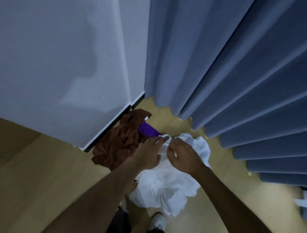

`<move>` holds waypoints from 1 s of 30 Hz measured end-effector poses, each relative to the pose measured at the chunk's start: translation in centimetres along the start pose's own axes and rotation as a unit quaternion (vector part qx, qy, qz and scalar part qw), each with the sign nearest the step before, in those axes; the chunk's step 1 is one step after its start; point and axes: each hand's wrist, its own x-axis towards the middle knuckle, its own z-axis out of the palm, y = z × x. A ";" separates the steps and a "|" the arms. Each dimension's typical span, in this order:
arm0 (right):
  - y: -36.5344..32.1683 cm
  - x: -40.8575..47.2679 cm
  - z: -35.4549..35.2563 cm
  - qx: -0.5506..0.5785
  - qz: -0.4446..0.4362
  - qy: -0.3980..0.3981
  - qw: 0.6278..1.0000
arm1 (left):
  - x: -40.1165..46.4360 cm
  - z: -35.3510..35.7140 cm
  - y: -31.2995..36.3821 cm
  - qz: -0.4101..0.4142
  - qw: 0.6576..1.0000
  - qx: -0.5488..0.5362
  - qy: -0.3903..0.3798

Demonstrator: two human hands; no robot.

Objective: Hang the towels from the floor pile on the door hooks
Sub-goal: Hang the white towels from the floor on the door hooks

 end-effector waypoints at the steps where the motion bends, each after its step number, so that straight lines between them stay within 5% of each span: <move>1: -1.9 0.6 -3.1 0.007 -0.012 0.010 1.000 | -0.5 -3.1 1.4 0.006 1.000 0.016 -0.007; 4: -6.5 2.1 -11.6 0.011 -0.048 0.035 0.998 | -2.6 -11.6 5.5 0.004 0.997 0.066 0.025; 9: -11.6 2.9 -21.8 0.037 0.012 0.023 0.999 | -8.6 -22.0 12.0 0.001 0.988 0.058 0.143; 18: -20.8 3.2 -30.1 -0.082 -0.011 -0.008 0.997 | -21.9 -29.5 17.6 -0.066 0.964 0.119 0.228; 26: -35.9 1.5 -31.1 -0.023 -0.180 -0.069 0.981 | -36.1 -32.3 18.8 -0.212 0.959 -0.107 0.154; 30: -42.9 -0.2 -30.9 -0.006 -0.287 -0.081 0.954 | -42.0 -33.9 16.8 -0.169 0.909 -0.207 0.321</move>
